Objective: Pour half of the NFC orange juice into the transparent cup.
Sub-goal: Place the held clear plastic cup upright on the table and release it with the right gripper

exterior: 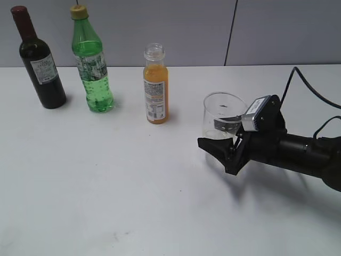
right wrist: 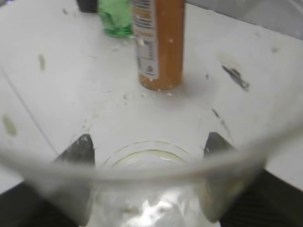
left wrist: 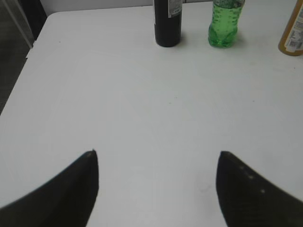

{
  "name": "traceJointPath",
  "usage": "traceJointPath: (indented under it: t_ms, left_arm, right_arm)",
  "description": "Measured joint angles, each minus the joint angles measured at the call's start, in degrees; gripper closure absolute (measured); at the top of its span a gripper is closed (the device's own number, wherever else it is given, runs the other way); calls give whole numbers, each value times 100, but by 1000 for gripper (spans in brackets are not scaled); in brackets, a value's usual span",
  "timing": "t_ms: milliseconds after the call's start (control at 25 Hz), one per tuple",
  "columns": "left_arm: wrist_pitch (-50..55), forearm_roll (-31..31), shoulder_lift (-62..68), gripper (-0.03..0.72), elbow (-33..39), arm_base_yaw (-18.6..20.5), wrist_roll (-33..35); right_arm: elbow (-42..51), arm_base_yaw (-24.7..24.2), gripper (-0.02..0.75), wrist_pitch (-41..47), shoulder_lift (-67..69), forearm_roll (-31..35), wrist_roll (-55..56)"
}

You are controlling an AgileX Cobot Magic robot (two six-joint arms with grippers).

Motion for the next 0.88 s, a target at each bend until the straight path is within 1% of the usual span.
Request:
traceJointPath:
  t_ms: [120, 240, 400, 520, 640, 880]
  left_arm:
    - [0, 0, 0, 101, 0, 0, 0]
    - [0, 0, 0, 101, 0, 0, 0]
    - [0, 0, 0, 101, 0, 0, 0]
    - [0, 0, 0, 101, 0, 0, 0]
    - [0, 0, 0, 101, 0, 0, 0]
    - [0, 0, 0, 101, 0, 0, 0]
  right_arm:
    - [-294, 181, 202, 0, 0, -501, 206]
    - [-734, 646, 202, 22, 0, -811, 287]
    - [-1335, 1451, 203, 469, 32, -918, 306]
    - [-1742, 1878, 204, 768, 173, -905, 518]
    - [-2094, 2042, 204, 926, 422, -950, 730]
    - [-2481, 2041, 204, 1010, 866, -1245, 1126]
